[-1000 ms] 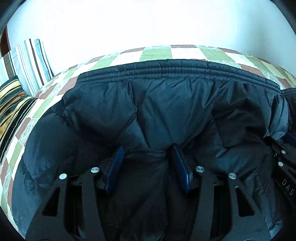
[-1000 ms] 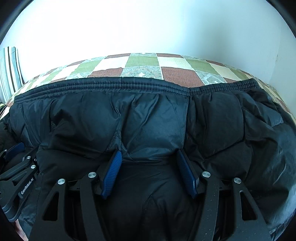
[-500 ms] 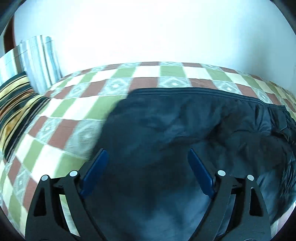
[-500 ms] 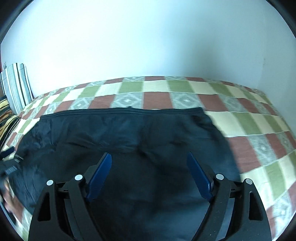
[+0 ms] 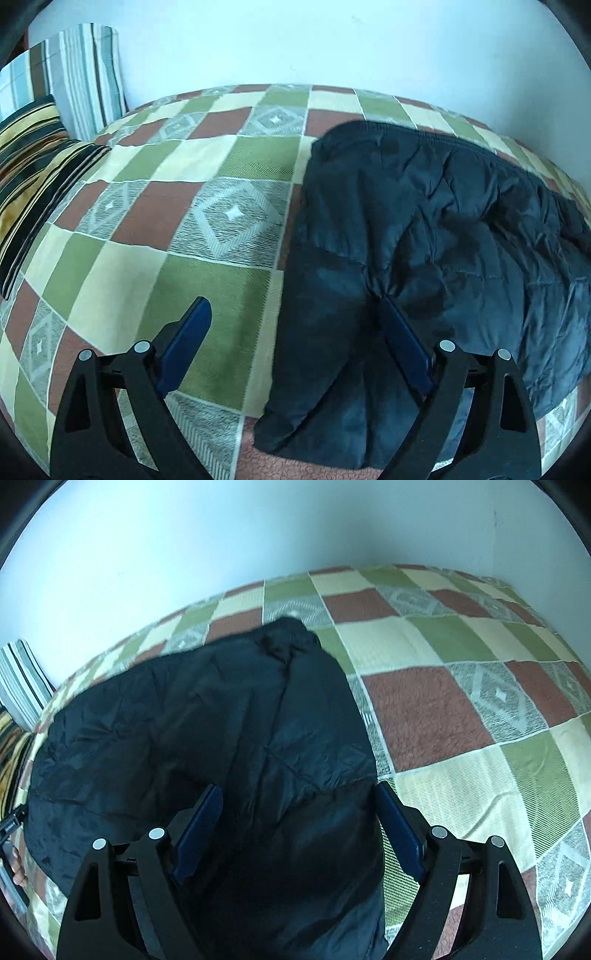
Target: Fold large clothes
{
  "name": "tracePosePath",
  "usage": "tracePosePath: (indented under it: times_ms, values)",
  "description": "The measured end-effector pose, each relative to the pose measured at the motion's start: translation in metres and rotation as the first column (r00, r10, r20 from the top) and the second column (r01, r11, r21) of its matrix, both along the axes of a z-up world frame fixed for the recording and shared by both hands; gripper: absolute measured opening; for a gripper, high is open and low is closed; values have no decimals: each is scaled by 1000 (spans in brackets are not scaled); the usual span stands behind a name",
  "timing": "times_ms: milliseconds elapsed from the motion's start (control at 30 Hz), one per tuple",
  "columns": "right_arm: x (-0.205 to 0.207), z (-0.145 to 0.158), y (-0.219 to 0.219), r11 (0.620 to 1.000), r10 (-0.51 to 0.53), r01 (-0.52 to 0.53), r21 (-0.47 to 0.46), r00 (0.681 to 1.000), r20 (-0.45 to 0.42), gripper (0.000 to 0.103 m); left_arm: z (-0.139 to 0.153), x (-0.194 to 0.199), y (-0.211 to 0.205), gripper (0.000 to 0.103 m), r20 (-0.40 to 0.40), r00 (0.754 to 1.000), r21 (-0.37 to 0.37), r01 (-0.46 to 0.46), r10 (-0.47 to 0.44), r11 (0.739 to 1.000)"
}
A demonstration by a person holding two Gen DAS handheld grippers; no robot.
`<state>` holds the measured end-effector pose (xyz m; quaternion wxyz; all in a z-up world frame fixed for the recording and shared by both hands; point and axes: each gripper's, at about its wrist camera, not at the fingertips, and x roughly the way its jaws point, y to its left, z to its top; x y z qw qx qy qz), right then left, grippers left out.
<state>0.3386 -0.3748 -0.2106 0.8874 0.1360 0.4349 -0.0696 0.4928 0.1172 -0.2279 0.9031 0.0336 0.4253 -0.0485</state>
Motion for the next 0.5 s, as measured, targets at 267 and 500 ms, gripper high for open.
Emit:
tracePosePath:
  times_ms: [267,500]
  values:
    - [6,-35,-12,992,-15,22,123,998,-61,91,-27,13,4,93,-109,994,-130,-22,7,991]
    - [4,-37,0,988,14,-5,156,998,-57,64,-36,14,5,81,-152,988,-221,-37,3,974]
